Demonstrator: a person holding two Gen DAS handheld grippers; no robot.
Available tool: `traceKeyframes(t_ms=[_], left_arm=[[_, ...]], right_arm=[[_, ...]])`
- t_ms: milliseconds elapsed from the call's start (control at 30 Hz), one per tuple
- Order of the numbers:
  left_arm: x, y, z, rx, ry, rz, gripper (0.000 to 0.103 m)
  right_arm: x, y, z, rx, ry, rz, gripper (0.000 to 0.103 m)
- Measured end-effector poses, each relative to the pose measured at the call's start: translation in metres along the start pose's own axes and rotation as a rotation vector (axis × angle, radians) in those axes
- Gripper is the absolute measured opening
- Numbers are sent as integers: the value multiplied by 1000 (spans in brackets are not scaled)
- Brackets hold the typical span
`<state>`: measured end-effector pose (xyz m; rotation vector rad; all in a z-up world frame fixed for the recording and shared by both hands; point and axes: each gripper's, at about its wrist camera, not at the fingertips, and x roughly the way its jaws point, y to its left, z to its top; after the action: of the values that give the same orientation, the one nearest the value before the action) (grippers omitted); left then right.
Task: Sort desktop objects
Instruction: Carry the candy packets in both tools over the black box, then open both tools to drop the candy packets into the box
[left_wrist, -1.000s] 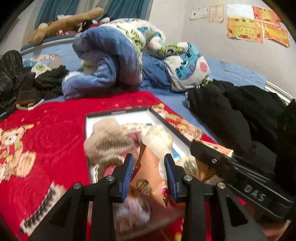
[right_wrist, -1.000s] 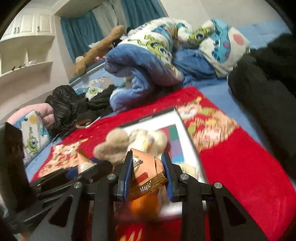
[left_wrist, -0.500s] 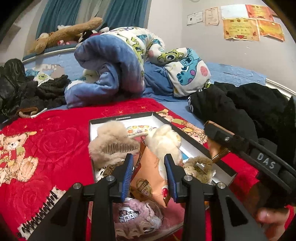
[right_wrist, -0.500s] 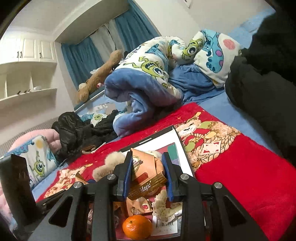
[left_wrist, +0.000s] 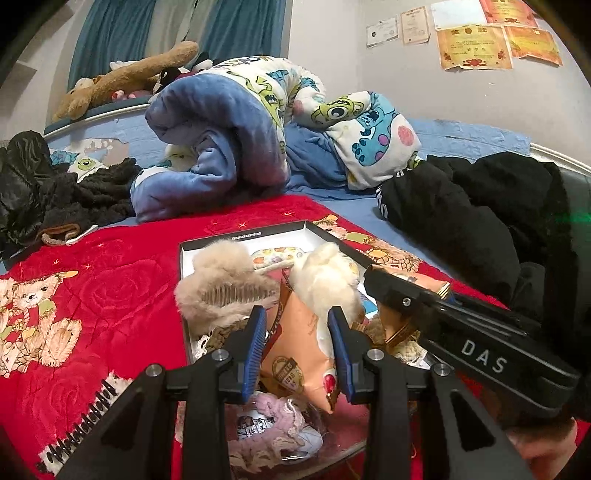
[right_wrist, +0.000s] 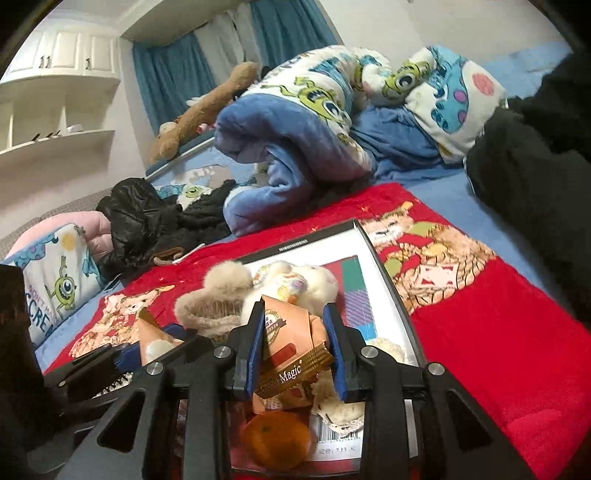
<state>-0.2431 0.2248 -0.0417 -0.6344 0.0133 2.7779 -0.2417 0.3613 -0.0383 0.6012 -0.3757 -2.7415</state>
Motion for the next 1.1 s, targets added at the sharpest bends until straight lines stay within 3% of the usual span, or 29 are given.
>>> traceKeyframes(t_ms=[700,1100], left_arm=[[5,-1,-1,2,22,4,35],[6,-1,-1,4,24,36,36]], right_arm=[[4,-2,-1,9,23,-6,30],[7,-6,-1,40,45,37,31]])
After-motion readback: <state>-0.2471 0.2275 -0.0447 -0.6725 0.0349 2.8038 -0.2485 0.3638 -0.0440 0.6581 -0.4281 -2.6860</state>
